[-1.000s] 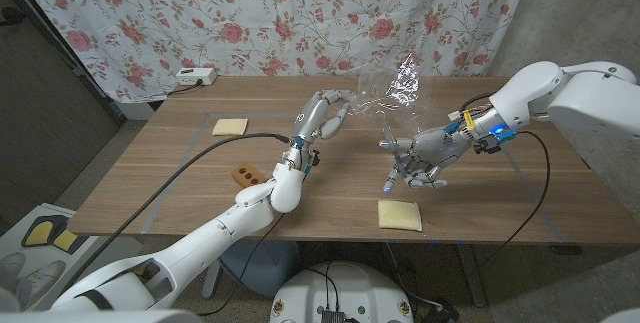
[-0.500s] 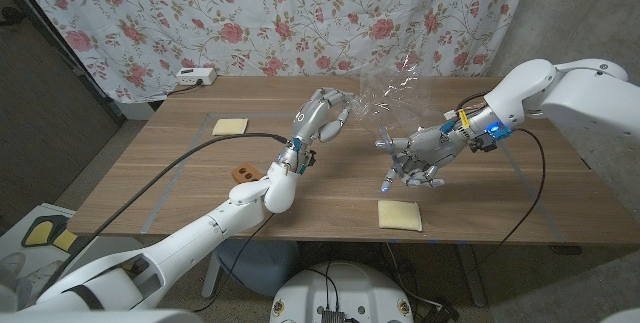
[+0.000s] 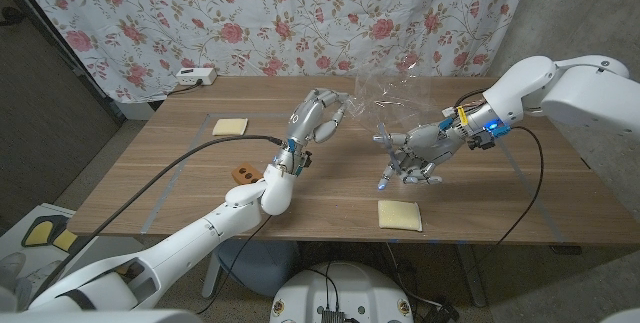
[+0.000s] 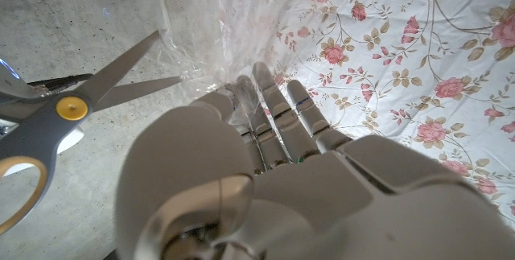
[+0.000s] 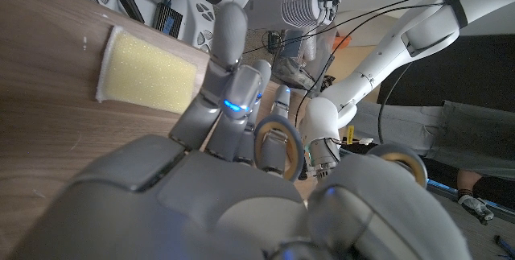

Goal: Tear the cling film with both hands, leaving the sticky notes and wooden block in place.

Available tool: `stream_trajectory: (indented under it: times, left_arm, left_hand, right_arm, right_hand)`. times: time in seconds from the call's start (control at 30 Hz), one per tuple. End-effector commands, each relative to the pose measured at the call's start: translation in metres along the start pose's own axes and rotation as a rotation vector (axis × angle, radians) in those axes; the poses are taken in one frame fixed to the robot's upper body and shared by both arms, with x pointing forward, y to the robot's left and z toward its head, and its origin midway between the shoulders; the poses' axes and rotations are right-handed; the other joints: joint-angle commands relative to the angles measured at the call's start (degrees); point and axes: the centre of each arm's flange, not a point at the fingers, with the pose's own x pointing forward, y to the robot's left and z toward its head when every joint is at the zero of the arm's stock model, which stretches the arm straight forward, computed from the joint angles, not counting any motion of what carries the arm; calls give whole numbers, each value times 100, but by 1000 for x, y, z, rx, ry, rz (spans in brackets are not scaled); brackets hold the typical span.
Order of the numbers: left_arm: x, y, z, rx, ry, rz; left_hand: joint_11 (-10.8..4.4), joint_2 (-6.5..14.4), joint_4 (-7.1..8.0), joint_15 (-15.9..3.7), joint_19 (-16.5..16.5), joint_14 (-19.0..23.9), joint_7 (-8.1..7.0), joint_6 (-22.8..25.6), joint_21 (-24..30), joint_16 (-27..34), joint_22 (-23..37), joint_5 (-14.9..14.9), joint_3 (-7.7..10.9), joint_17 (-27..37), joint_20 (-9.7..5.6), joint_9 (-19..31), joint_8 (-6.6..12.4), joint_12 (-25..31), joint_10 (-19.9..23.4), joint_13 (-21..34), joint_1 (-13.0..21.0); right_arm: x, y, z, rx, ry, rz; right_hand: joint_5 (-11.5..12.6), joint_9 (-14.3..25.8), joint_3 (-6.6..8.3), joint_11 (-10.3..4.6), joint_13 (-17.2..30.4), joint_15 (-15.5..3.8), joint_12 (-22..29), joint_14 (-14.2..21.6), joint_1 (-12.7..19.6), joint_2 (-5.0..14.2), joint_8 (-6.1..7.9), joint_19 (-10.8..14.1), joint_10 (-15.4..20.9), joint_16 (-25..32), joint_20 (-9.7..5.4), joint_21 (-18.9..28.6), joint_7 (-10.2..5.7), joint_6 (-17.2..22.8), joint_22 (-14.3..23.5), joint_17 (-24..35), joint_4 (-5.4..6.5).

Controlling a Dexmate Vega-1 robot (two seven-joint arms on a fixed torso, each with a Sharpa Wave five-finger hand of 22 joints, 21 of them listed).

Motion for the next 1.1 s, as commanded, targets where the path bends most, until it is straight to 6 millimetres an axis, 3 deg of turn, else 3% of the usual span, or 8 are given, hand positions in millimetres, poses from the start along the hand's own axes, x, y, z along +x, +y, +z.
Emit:
stream_trajectory:
  times: [0.03,0.33,0.67,1.1]
  left_arm:
    - [0,2,-9,8,26,0]
    - [3,-1,-5,40,-41,-27]
    - [9,3,9,191,-266,-102]
    - [5,11,6,219,-284,-79]
  left_hand:
    - [-5,-28,45,-70,50,-41,-31,29,-14,-3,5,44,10,21,25,15,38,33,24,-10,30]
    - [-22,-35,43,-69,47,-30,-52,47,-35,-12,2,48,6,36,29,-2,53,72,11,-1,35]
    - [-60,-48,67,-65,-12,-129,-64,44,-89,-86,-1,70,-11,16,-57,-23,65,74,-70,-14,11]
    - [-95,-36,102,-66,-85,-242,-94,-28,-141,-146,4,107,-21,-11,-127,-40,57,73,-176,-17,-5]
  right_arm:
    - [-1,3,3,-11,-22,-1]
    - [-2,2,1,3,-2,3]
    - [6,-4,0,7,16,39]
    - [4,-4,1,19,23,32]
  right_hand:
    - [57,-10,-27,-584,25,-283,25,-193,-47,-98,-45,38,733,-9,-272,-26,897,-855,29,13,21]
    - [147,-69,1,-584,-22,-283,3,-223,-256,-186,-42,40,751,0,-274,-54,914,-964,31,13,40]
    - [219,-95,40,-582,-48,-285,-1,-215,-273,-148,-22,48,778,10,-274,-67,912,-1001,35,13,13]
    - [287,-98,68,-613,-10,-293,31,-209,-201,-76,19,63,783,13,-274,-82,911,-962,44,11,-22]
